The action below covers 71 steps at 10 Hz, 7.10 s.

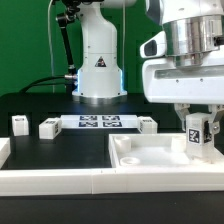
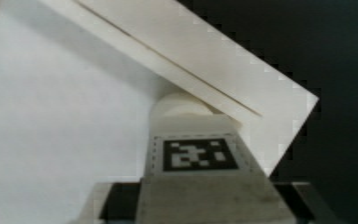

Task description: Assemble square table

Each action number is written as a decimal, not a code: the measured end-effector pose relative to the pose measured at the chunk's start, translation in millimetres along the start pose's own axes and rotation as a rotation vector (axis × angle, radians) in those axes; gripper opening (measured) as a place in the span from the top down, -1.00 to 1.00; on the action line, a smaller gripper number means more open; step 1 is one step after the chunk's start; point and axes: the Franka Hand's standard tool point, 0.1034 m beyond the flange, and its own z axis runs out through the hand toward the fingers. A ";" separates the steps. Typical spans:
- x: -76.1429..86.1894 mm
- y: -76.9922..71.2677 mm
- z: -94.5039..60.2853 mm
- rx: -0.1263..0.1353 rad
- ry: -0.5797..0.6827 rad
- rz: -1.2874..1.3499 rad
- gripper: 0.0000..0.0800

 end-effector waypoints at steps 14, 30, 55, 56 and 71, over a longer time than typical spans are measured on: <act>-0.9 -6.5 -4.4 -0.036 -0.044 -0.472 -0.62; 6.2 -0.5 -2.3 -0.060 -0.023 -0.859 0.27; 6.8 -3.2 -7.1 -0.105 -0.050 -0.981 -0.62; 5.9 -3.0 -6.6 -0.105 -0.052 -1.043 -0.62; -1.1 -0.2 -3.2 -0.111 -0.029 -0.201 0.27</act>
Offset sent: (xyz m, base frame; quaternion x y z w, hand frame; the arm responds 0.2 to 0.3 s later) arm 0.0019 -0.0032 -0.0042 0.0071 -0.0110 0.1810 0.9834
